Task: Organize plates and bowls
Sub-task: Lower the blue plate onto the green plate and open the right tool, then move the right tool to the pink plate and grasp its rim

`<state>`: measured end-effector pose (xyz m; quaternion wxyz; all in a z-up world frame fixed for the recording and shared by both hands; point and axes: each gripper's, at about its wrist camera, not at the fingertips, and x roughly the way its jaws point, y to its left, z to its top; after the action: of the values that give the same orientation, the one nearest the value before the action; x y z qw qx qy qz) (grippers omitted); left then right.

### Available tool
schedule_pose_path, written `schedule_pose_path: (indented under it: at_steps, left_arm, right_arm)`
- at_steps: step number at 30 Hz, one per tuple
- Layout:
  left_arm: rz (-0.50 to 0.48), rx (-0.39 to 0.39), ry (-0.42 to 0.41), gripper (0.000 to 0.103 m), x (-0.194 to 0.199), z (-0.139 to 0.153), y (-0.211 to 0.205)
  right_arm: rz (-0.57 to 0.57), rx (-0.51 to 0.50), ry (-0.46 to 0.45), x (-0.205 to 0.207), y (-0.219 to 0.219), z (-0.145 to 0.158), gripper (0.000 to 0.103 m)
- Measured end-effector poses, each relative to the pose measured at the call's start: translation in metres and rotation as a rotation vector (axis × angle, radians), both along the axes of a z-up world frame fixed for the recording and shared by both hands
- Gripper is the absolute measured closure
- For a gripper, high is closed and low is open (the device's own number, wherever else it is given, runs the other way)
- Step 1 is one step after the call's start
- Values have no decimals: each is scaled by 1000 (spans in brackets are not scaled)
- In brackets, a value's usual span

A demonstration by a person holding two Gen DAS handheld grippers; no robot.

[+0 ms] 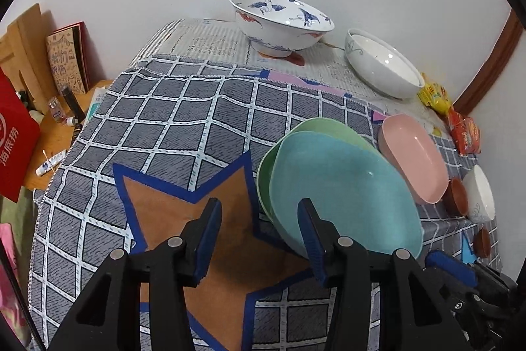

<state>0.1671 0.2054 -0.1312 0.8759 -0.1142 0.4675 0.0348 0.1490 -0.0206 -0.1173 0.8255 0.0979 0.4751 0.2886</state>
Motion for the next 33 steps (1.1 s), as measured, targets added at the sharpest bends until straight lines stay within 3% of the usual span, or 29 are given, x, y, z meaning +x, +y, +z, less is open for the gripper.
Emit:
schedule_pose_path:
  at_steps: [14, 23, 33]
  left_arm:
    - [17, -17, 17, 57, 27, -19, 6]
    - [-3, 5, -6, 57, 31, -6, -2]
    - [-81, 57, -74, 57, 41, 26, -62]
  right_arm:
    - [26, -49, 89, 17, 28, -39, 71]
    - [20, -40, 28, 13, 14, -19, 71]
    - [-188, -194, -101, 24, -65, 15, 71]
